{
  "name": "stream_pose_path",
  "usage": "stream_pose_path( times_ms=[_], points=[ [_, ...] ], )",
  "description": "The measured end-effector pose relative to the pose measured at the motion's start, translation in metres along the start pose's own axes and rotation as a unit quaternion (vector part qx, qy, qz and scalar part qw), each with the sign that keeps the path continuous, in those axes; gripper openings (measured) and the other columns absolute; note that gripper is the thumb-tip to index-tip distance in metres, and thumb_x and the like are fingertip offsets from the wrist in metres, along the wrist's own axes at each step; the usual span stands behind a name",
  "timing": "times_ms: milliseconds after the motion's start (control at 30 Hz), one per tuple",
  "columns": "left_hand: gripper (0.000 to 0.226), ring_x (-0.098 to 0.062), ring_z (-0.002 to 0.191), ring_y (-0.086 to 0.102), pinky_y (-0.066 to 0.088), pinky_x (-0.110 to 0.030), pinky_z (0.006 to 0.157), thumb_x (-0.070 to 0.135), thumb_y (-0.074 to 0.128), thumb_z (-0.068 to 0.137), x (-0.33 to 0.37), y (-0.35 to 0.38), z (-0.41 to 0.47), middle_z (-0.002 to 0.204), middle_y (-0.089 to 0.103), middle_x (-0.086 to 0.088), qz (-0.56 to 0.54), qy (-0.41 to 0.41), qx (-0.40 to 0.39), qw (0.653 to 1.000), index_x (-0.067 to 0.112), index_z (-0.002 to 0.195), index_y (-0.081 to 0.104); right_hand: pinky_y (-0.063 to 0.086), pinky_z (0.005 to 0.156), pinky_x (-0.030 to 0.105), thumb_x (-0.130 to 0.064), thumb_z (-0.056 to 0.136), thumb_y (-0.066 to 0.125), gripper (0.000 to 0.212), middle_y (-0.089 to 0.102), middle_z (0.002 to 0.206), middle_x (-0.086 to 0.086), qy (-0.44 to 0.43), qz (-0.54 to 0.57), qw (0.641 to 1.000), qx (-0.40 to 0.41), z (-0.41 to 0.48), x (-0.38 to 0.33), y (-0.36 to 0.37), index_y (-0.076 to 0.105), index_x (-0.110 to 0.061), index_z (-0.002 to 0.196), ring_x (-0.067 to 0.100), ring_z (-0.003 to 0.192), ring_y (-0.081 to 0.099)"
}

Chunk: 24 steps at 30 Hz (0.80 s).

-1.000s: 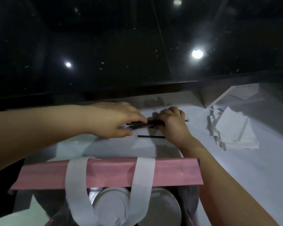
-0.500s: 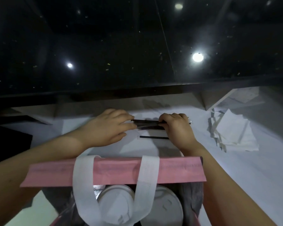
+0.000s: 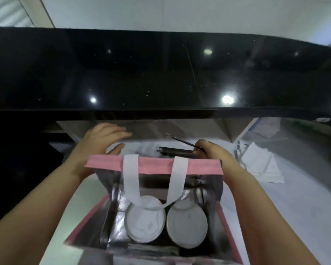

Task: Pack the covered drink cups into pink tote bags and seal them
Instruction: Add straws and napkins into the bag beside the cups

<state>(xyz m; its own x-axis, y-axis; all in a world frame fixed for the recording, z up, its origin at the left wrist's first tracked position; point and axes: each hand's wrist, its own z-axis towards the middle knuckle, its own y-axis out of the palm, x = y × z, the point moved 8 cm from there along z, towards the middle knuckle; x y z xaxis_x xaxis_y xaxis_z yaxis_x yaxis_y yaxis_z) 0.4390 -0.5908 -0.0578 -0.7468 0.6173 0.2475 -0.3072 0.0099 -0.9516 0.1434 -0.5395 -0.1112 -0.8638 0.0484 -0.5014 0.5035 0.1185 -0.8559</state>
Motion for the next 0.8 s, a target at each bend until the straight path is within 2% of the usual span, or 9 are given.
stream_pose_path(
  times_ms=[67,133,267,400,533,633,700,767,800],
  points=[
    [0.039,-0.036,0.112,0.060,0.045,-0.056,0.095,0.035,0.053,0.091,0.003,-0.030,-0.009,0.122,0.066,-0.010,0.002,-0.015,0.048,0.999,0.016,0.122,0.068,0.050,0.076,0.041,-0.034,0.098,0.050,0.011,0.061,0.086,-0.003,-0.014,0.010,1.000,0.023,-0.014,-0.014,-0.020,0.051,-0.025,0.091,0.023,0.085,0.059],
    [0.034,-0.034,0.112,0.059,0.044,-0.053,0.098,0.021,0.062,0.090,0.015,-0.061,-0.016,0.123,0.065,-0.011,-0.008,-0.011,0.102,0.995,0.014,0.123,0.067,0.050,0.076,0.043,-0.029,0.098,0.052,0.008,0.064,0.091,0.004,-0.047,0.008,0.997,0.061,-0.028,-0.035,-0.046,0.054,-0.022,0.094,0.026,0.085,0.060],
    [0.035,-0.024,0.118,0.054,0.038,-0.040,0.103,0.011,0.064,0.091,0.053,-0.107,-0.036,0.127,0.062,-0.004,-0.038,0.023,0.160,0.986,0.017,0.126,0.065,0.043,0.059,0.032,-0.027,0.098,0.051,0.008,0.056,0.075,-0.007,-0.092,-0.002,0.985,0.145,-0.060,-0.082,-0.107,0.052,-0.030,0.091,0.016,0.066,0.054],
    [0.039,-0.017,0.120,0.052,0.034,-0.030,0.104,0.009,0.066,0.089,0.078,-0.130,-0.058,0.126,0.062,0.003,-0.077,0.023,0.185,0.979,0.019,0.127,0.065,0.046,0.056,0.028,-0.031,0.098,0.049,0.008,0.058,0.076,-0.012,-0.136,0.017,0.974,0.178,-0.097,-0.133,-0.143,0.054,-0.036,0.093,0.007,0.063,0.054],
    [0.035,-0.008,0.117,0.049,0.034,-0.020,0.097,0.018,0.070,0.087,0.094,-0.128,-0.078,0.119,0.059,0.015,-0.096,0.017,0.163,0.982,0.026,0.121,0.067,0.047,0.060,0.013,-0.033,0.094,0.048,0.013,0.060,0.085,-0.023,-0.192,0.092,0.969,0.121,-0.130,-0.182,-0.132,0.055,-0.044,0.091,0.000,0.075,0.059],
    [0.031,0.002,0.108,0.046,0.033,-0.011,0.091,0.022,0.072,0.085,0.107,-0.115,-0.092,0.108,0.057,0.022,-0.116,0.010,0.149,0.982,0.029,0.116,0.070,0.051,0.071,0.020,-0.022,0.096,0.052,0.016,0.063,0.083,-0.014,-0.208,0.115,0.970,0.051,-0.140,-0.201,-0.095,0.058,-0.037,0.091,0.003,0.077,0.061],
    [0.028,0.001,0.102,0.048,0.036,-0.014,0.090,0.023,0.074,0.084,0.116,-0.102,-0.098,0.102,0.059,0.019,-0.121,0.012,0.131,0.984,0.031,0.110,0.071,0.050,0.071,0.025,-0.022,0.097,0.053,0.013,0.064,0.079,-0.012,-0.190,0.095,0.977,0.002,-0.140,-0.201,-0.067,0.060,-0.032,0.092,0.003,0.077,0.061],
    [0.021,-0.004,0.104,0.051,0.041,-0.023,0.090,0.026,0.072,0.084,0.118,-0.092,-0.101,0.102,0.061,0.018,-0.112,-0.009,0.114,0.987,0.037,0.101,0.068,0.046,0.070,0.021,-0.025,0.097,0.054,0.013,0.064,0.081,-0.018,-0.163,0.091,0.982,-0.034,-0.141,-0.193,-0.044,0.061,-0.034,0.091,-0.003,0.079,0.059],
    [0.021,-0.008,0.107,0.053,0.043,-0.029,0.093,0.026,0.071,0.085,0.117,-0.089,-0.102,0.106,0.064,0.016,-0.111,-0.021,0.112,0.987,0.035,0.103,0.070,0.045,0.070,0.019,-0.026,0.096,0.055,0.012,0.063,0.083,-0.021,-0.153,0.092,0.983,-0.046,-0.142,-0.188,-0.036,0.062,-0.034,0.091,-0.005,0.080,0.058]
  ],
)
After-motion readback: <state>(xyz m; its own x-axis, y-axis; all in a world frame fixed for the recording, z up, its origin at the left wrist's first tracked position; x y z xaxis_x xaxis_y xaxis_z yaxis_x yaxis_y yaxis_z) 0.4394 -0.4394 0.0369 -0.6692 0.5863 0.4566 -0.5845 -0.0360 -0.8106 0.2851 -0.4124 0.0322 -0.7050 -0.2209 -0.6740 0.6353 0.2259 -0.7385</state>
